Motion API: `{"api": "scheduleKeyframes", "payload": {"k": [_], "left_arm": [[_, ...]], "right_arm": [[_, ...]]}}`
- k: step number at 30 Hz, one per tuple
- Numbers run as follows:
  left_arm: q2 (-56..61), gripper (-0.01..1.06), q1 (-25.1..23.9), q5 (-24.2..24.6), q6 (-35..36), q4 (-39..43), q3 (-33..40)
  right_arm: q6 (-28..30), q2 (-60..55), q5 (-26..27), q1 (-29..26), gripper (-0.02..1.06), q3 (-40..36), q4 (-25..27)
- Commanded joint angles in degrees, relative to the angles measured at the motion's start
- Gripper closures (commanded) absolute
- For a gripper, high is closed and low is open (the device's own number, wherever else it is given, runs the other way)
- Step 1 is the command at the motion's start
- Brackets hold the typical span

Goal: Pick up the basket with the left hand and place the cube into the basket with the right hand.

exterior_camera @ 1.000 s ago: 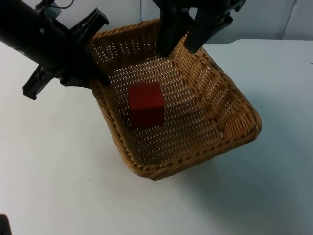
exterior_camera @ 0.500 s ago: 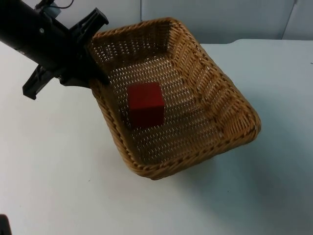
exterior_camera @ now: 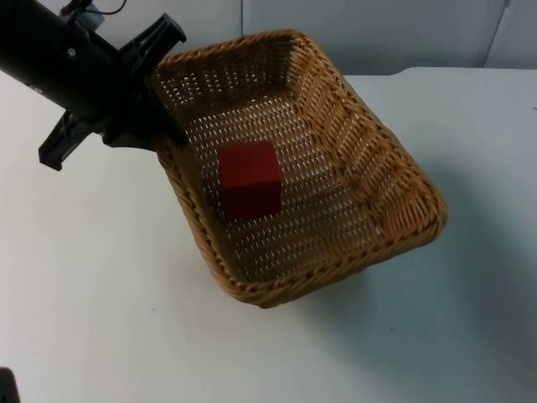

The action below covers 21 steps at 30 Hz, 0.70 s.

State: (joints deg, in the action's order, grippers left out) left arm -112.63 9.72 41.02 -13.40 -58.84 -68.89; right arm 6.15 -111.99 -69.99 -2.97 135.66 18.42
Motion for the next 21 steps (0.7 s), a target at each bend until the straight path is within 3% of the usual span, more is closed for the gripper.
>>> {"api": "scheduleKeyframes", "payload": {"k": [1, 9, 14, 21], "left_arm": [[0.67, 1.05, 0.09, 0.71, 0.26, -1.98, -0.5], [0.67, 1.05, 0.09, 0.49, 0.26, -2.09, -0.5], [0.67, 1.05, 0.09, -2.6, 0.26, -2.09, -0.5], [0.67, 1.05, 0.09, -3.85, -9.61, -1.99, -0.5]], "right_arm": [[0.02, 0.52, 0.03, -0.48, 1.05, -1.75, -2.1], [0.02, 0.31, 0.03, -0.5, 1.05, -3.12, -5.61], [0.02, 0.31, 0.03, -0.5, 1.05, -3.12, -6.61], [0.15, 0.31, 0.03, -0.5, 1.05, -3.12, -5.97]]}}
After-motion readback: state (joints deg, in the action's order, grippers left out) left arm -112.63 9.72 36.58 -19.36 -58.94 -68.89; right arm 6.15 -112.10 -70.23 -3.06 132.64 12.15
